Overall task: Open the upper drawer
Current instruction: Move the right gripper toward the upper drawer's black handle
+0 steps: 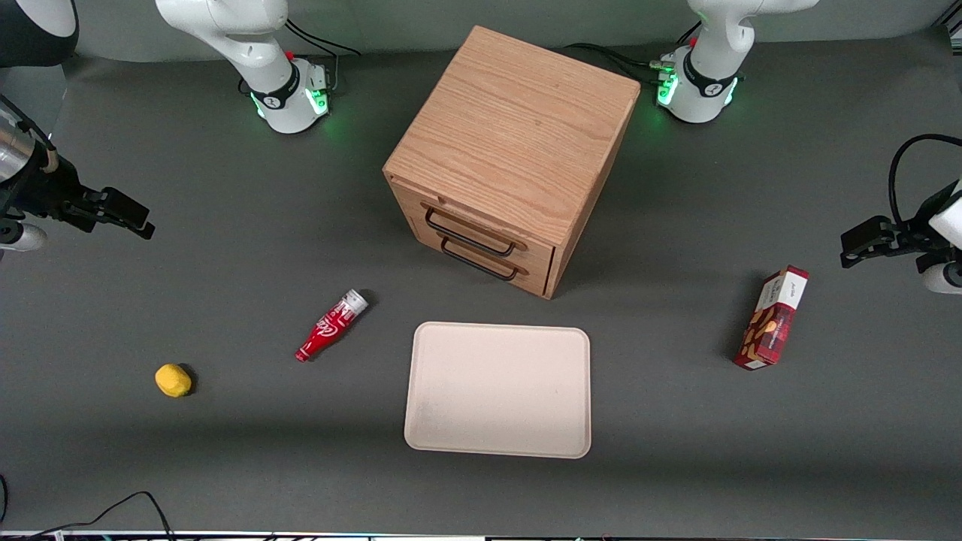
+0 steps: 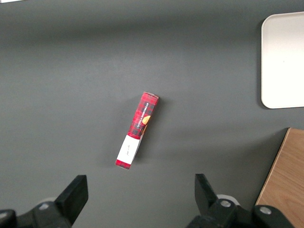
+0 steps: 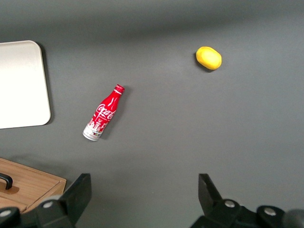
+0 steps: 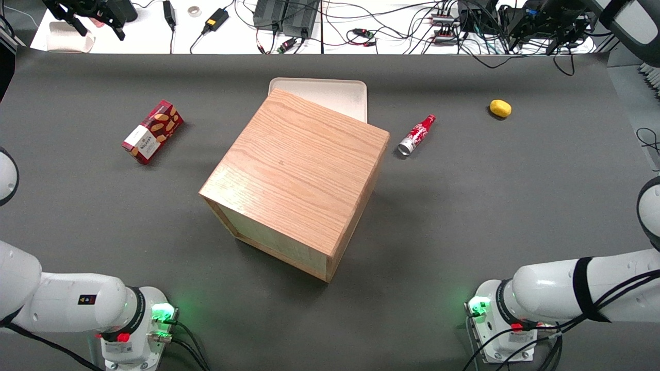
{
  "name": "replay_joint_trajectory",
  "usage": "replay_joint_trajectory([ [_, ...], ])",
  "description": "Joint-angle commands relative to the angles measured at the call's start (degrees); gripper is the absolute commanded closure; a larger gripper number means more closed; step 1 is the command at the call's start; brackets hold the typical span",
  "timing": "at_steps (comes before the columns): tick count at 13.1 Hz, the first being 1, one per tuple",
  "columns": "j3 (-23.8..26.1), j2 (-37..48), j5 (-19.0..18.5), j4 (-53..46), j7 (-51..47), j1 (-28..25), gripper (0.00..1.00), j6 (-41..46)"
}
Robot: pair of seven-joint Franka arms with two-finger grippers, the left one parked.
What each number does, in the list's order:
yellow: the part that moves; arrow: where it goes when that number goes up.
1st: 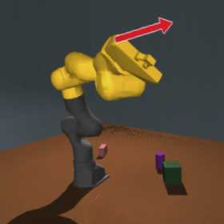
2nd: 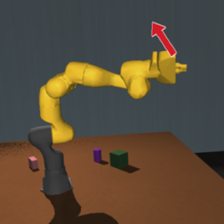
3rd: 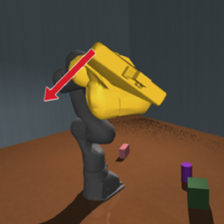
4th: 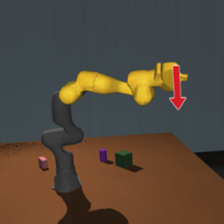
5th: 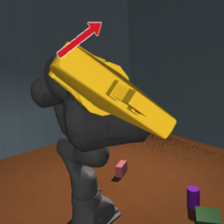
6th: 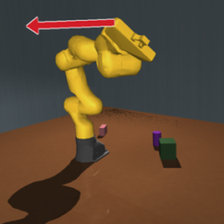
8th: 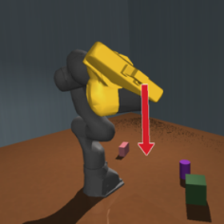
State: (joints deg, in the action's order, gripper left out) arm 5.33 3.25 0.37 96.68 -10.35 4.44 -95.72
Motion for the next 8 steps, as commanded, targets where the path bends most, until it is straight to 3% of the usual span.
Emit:
replay_joint_trajectory([
  [1,0.12,2.54,0.95,2.45,-1.07,0.48,0.00,-0.69],
  [5,1.25,0.89,0.95,0.01,-0.10,-0.83,0.00,-1.49],
  [8,7.30,-5.43,2.95,-7.54,-0.02,-3.20,0.00,0.97],
])
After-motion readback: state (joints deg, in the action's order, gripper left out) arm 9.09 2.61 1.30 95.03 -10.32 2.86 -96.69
